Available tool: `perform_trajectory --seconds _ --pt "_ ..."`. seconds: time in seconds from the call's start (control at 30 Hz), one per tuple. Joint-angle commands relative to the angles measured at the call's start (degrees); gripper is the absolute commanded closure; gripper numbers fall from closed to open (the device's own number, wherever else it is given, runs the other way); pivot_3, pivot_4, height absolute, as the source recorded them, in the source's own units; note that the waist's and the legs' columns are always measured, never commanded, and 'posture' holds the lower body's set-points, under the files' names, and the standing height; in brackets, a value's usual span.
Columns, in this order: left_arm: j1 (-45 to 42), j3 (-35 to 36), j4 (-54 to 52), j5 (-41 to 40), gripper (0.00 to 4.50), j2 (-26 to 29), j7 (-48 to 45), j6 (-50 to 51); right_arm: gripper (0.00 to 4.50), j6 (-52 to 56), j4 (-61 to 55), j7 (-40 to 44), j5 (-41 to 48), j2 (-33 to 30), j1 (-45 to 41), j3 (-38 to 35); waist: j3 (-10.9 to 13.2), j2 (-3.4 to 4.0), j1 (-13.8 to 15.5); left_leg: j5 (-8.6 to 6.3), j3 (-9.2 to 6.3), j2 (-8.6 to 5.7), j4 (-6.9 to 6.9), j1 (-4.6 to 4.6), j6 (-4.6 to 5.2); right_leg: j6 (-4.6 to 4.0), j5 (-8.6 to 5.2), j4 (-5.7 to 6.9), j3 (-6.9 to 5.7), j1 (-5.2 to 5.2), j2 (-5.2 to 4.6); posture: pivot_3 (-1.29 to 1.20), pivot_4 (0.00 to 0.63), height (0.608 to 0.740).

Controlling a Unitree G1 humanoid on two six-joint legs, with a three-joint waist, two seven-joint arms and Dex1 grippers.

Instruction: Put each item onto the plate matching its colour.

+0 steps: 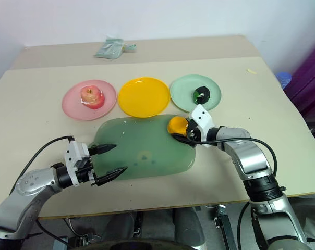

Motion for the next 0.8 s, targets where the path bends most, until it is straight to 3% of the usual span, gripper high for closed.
perform_trajectory --seconds 0.03,0.13,0.3,0.4,0.43,0.5,0.53,0.63,0.8 --pt "0.2 6.2 -1.3 -2.1 0.0 -0.1 3.3 0.8 1.6 1.6 -3.0 -3.2 1.1 4.4 -6.0 -0.5 0.0 0.0 -0.3 0.0 0.0 0.01 0.0 0.0 0.0 0.0 0.0 0.01 0.0 -0.02 0.01 0.0 0.15 0.74" --pt "0.5 11.3 0.8 -2.1 0.0 -1.5 7.5 0.8 1.6 2.8 2.3 -7.7 -0.9 11.0 -12.5 1.3 0.0 0.01 -0.4 0.0 -0.01 0.03 -0.02 -0.01 0.0 0.0 0.0 0.05 0.01 -0.09 0.02 0.0 0.15 0.74" --pt "2.1 16.5 2.6 -1.9 0.0 -3.2 11.1 0.7 1.6 -2.2 25.1 -15.8 -6.2 22.9 -25.9 2.6 0.0 0.0 -0.1 0.01 0.01 0.01 -0.02 -0.02 -0.04 -0.01 0.01 0.06 0.0 -0.12 0.0 0.0 0.15 0.74" --pt "3.7 17.1 0.5 -2.1 0.0 -3.5 11.9 1.1 1.6 -7.7 38.0 -17.1 -7.4 26.6 -31.6 1.2 0.0 0.0 0.0 0.01 0.0 -0.09 -0.05 -0.08 -0.05 -0.01 0.01 0.03 -0.02 -0.15 -0.12 0.0 0.15 0.74" --pt "4.1 17.2 -0.4 -2.2 0.0 -3.7 12.4 1.3 1.1 -9.7 41.0 -17.5 -7.8 26.9 -33.0 0.7 0.0 -0.01 0.1 0.01 0.01 -0.14 -0.06 -0.09 -0.05 -0.01 0.01 0.03 -0.02 -0.15 -0.19 0.0 0.15 0.74" --pt "4.7 17.2 -2.2 -2.3 0.0 -4.0 13.6 1.9 0.22 -12.8 43.9 -17.2 -8.0 26.5 -34.6 -0.2 0.0 -0.01 0.2 0.02 0.01 -0.21 -0.05 -0.12 -0.05 0.0 0.01 0.02 -0.03 -0.15 -0.28 0.0 0.15 0.74" --pt "5.0 17.4 -3.1 -2.4 0.0 -4.2 14.4 2.3 0.05 -14.2 43.8 -16.5 -8.1 25.8 -34.7 -0.4 0.0 -0.01 0.2 0.02 0.01 -0.24 -0.05 -0.12 -0.05 0.0 0.01 0.02 -0.04 -0.15 -0.31 0.0 0.15 0.74" --pt "5.8 18.2 -4.9 -2.5 0.0 -4.8 16.5 3.1 0.05 -17.2 39.1 -13.2 -8.9 21.7 -32.4 -0.4 0.0 0.0 0.0 0.01 0.01 -0.22 -0.05 -0.12 -0.05 0.0 0.01 0.03 -0.04 -0.17 -0.29 0.0 0.15 0.74" --pt "9.5 23.6 -4.9 -2.8 0.0 -3.9 17.3 3.6 0.05 -16.1 20.5 0.6 -2.1 7.9 -19.6 -5.3 0.0 -0.01 0.3 0.0 -0.01 -0.2 -0.12 -0.12 -0.03 0.01 0.01 -0.05 -0.07 -0.13 -0.27 0.0 0.15 0.74"
